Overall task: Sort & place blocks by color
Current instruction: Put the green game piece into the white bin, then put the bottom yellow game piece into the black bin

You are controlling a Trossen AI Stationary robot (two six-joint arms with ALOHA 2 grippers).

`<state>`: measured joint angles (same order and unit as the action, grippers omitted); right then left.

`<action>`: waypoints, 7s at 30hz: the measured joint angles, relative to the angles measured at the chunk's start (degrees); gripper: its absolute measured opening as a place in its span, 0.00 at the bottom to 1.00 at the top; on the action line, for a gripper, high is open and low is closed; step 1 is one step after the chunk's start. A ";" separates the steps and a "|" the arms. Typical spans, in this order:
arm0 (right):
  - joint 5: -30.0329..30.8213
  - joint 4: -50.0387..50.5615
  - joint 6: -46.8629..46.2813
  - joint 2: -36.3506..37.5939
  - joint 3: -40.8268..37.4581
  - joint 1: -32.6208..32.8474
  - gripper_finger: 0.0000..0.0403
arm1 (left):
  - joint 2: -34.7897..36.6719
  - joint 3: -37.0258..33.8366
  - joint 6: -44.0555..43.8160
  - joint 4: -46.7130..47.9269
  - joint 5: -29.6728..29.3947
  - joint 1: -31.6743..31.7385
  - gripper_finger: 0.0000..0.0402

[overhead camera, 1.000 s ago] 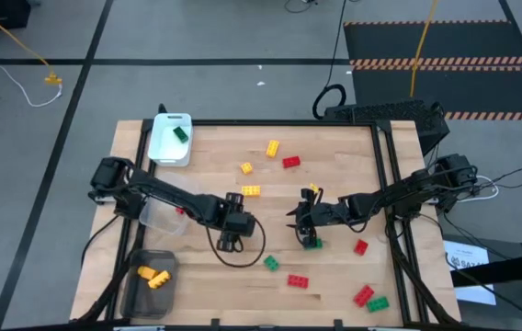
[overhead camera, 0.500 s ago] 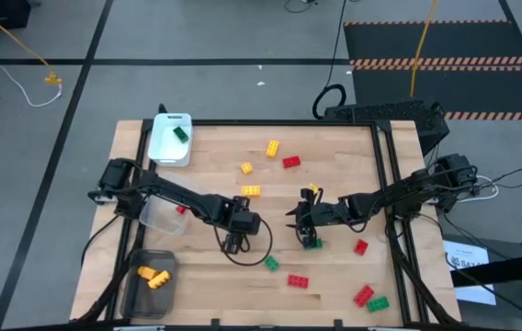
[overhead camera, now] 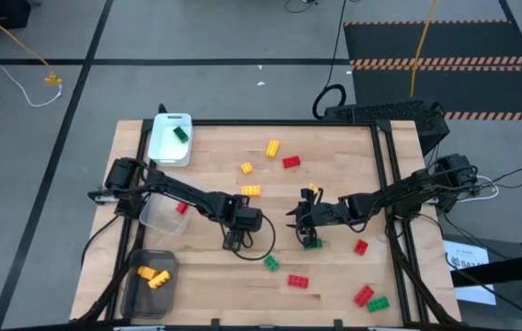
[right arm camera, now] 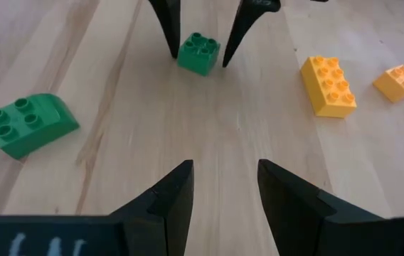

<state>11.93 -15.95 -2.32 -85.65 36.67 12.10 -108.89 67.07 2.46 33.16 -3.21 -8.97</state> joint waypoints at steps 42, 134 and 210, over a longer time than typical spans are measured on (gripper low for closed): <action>-0.19 -1.94 -0.01 -0.02 -0.02 0.00 0.37 | 27.63 -0.11 -27.13 27.17 -18.73 39.73 0.34; -1.74 -2.61 0.89 -0.04 -0.02 0.00 0.37 | 4.99 -0.04 1.95 -5.80 -9.60 13.82 0.70; -1.65 -0.89 -0.01 -0.04 -0.02 0.00 0.37 | 14.26 -0.09 -54.06 15.96 6.88 -21.70 0.35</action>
<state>10.28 -16.84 -2.33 -85.69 36.64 12.10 -94.62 66.98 -51.59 49.11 3.67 -30.68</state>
